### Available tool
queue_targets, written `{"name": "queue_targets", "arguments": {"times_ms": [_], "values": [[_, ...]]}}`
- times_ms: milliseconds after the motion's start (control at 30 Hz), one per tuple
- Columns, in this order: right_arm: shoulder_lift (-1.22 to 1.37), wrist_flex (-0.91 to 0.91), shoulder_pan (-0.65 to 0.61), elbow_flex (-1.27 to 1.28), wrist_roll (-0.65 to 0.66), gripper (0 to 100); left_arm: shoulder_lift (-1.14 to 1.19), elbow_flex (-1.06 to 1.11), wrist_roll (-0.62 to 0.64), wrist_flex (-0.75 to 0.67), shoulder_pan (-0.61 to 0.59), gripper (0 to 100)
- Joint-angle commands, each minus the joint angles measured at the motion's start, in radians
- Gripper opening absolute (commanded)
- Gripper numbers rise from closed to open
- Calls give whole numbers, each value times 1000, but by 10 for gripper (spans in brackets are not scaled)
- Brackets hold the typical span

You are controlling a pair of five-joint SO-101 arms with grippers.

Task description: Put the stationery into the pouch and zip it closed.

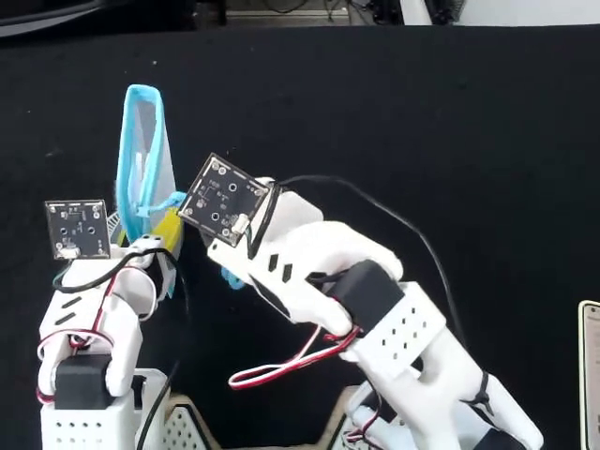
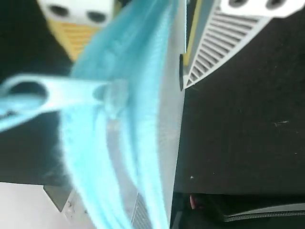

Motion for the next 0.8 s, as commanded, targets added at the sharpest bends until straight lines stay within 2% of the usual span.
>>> {"name": "queue_targets", "arguments": {"times_ms": [0, 67, 167, 333, 433, 500, 633, 767], "values": [[-4, 2, -6, 25, -58, 11, -6, -22, 3, -11, 19, 18], [-4, 2, -6, 42, -81, 11, -6, -21, 5, -6, 19, 60], [-4, 0, -6, 73, -117, 11, -6, -33, 2, 26, 25, 41], [-76, 0, -6, 131, -152, 11, -6, -111, -130, 164, 168, 30], [-189, 0, -8, 182, -158, 14, -6, -124, -173, 195, 222, 30], [-285, 0, -8, 213, -178, 44, -6, -124, -178, 196, 220, 30], [-463, 0, -37, 289, -178, 168, -6, -124, -180, 196, 220, 30], [-547, 8, -117, 341, -176, 158, -6, -124, -175, 193, 220, 30]]}}
